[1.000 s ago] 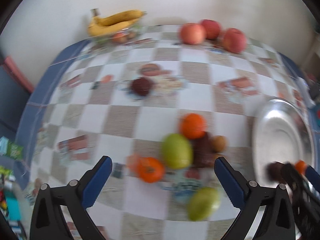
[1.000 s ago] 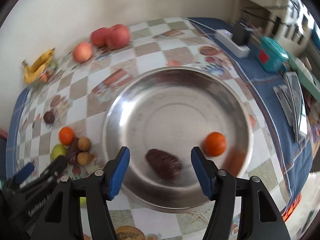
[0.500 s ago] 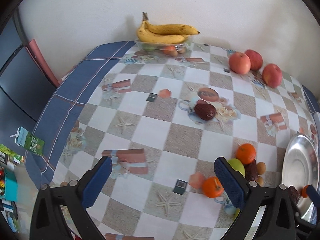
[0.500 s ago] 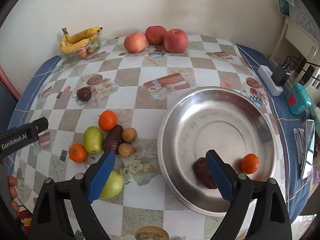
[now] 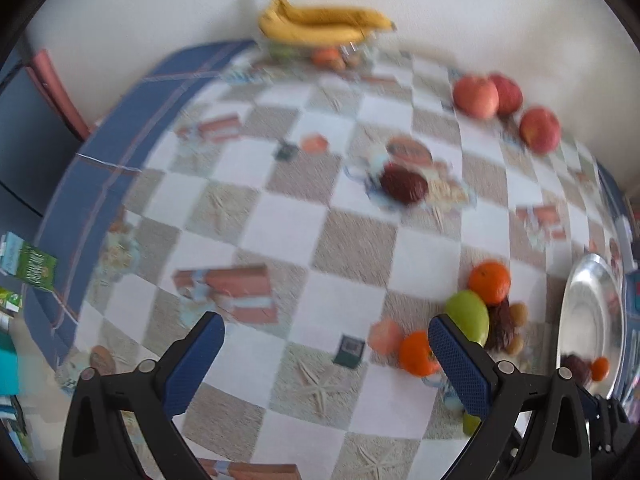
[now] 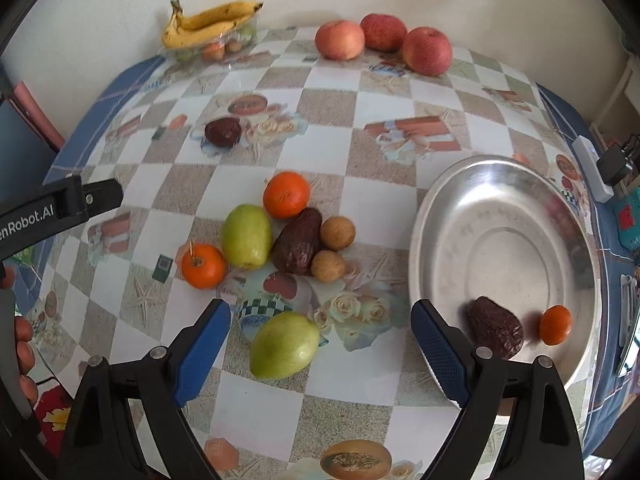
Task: Organize fruits
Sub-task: 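Withdraw both open tools from the plate back toward the fruit pile, then grasp an orange tangerine with the left tool while the right tool grasps a green pear, then carry both fruits over the steel plate and release them inside, then withdraw both open tools from the plate toward the remaining fruit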
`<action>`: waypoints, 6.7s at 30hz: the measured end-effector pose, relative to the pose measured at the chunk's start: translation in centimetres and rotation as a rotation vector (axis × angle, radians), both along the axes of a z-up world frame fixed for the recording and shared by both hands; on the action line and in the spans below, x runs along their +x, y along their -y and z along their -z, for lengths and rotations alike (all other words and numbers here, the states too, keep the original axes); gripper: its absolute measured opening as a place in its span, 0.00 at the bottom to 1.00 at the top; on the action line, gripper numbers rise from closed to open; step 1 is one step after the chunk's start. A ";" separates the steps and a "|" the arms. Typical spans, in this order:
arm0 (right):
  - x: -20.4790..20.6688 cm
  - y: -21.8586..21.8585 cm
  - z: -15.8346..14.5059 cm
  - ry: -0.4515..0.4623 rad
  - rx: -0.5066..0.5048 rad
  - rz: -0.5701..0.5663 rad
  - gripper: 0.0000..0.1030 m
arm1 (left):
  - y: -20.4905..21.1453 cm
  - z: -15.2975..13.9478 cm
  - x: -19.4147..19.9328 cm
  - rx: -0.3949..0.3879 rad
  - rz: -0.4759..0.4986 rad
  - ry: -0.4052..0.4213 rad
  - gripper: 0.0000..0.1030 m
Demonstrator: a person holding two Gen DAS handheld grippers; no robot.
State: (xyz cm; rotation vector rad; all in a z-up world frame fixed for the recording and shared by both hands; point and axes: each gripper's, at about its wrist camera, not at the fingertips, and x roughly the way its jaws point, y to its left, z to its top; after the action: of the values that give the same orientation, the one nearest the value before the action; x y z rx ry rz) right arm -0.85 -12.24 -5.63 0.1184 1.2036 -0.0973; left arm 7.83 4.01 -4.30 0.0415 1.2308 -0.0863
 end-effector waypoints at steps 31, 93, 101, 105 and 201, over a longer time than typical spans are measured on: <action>-0.2 -3.1 4.8 -0.178 -0.066 -0.127 0.89 | 3.6 4.5 -0.7 -0.123 0.086 -0.206 0.99; 0.1 -2.8 2.2 -0.084 -0.008 -0.131 0.47 | 1.7 2.7 0.2 -0.393 0.008 -0.166 0.30; 0.1 -1.7 0.1 -0.004 0.035 -0.088 0.45 | 1.8 0.4 0.0 -0.435 0.038 -0.100 0.30; 0.0 -1.4 -0.3 0.011 0.043 -0.066 0.44 | 1.8 0.4 0.1 -0.434 0.039 -0.101 0.30; -3.7 11.7 -2.4 0.124 -0.002 0.348 0.45 | 7.3 0.3 -2.0 -0.137 0.013 0.033 0.85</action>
State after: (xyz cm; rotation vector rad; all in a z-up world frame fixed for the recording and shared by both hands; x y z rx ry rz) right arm -4.51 -23.95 -3.19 0.3270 1.0497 -0.3899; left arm 5.81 -3.30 -4.64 -0.0680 1.1894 -0.1799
